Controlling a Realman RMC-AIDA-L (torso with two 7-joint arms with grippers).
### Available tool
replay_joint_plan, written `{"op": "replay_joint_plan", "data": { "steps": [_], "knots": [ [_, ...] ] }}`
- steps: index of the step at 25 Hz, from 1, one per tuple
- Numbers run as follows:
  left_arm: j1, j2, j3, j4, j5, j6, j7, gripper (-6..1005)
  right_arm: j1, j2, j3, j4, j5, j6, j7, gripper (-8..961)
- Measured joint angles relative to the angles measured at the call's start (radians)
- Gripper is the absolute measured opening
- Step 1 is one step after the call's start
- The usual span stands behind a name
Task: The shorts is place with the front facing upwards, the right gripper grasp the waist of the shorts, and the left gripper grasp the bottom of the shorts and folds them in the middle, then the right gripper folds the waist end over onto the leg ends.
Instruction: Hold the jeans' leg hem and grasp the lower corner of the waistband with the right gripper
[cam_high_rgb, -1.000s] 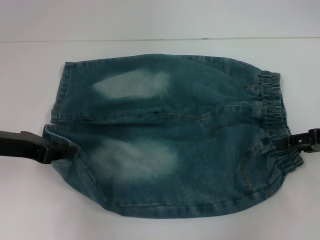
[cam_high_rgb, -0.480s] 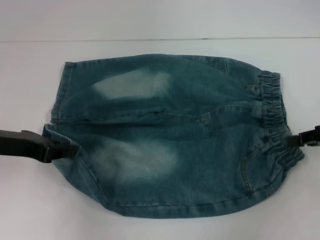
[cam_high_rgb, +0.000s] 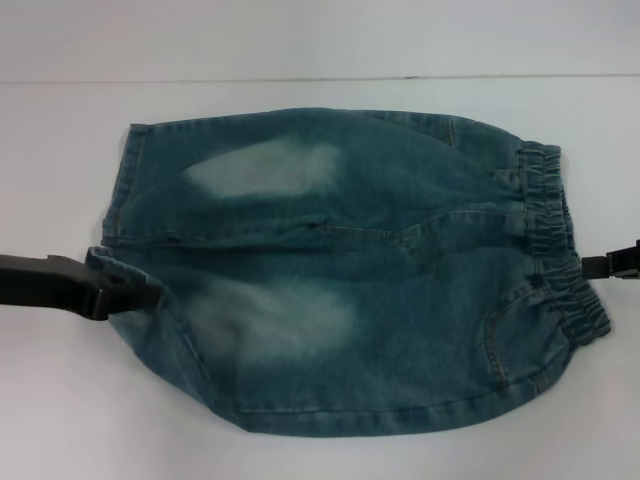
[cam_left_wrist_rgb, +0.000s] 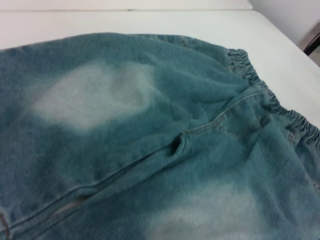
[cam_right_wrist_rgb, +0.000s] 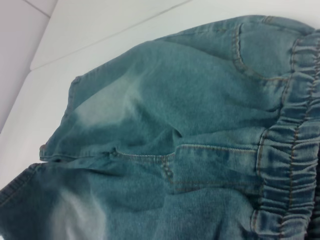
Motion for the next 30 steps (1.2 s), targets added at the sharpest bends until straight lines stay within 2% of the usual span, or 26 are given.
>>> {"op": "replay_joint_plan", "data": {
  "steps": [6, 11, 15, 21, 30],
  "knots": [
    [-0.002, 0.004, -0.004, -0.027, -0.01, -0.009, 0.008, 51, -0.009, -0.006, 0.019, 0.0, 0.004, -0.007, -0.004, 2],
    [-0.004, 0.001, -0.001, -0.029, -0.011, -0.011, 0.008, 51, -0.02, -0.058, 0.111, 0.003, 0.014, -0.07, 0.021, 2],
    [-0.017, 0.001, 0.0, -0.044, -0.014, -0.019, 0.001, 51, -0.026, -0.08, 0.111, 0.003, 0.009, -0.085, 0.036, 3],
    [-0.031, 0.001, 0.016, -0.067, -0.011, -0.039, 0.004, 51, -0.015, -0.09, 0.078, -0.006, 0.002, -0.08, 0.095, 53],
    [-0.037, 0.001, 0.017, -0.046, -0.013, -0.029, 0.0, 52, 0.016, -0.083, -0.048, -0.011, -0.004, -0.061, 0.155, 127]
  ]
}}
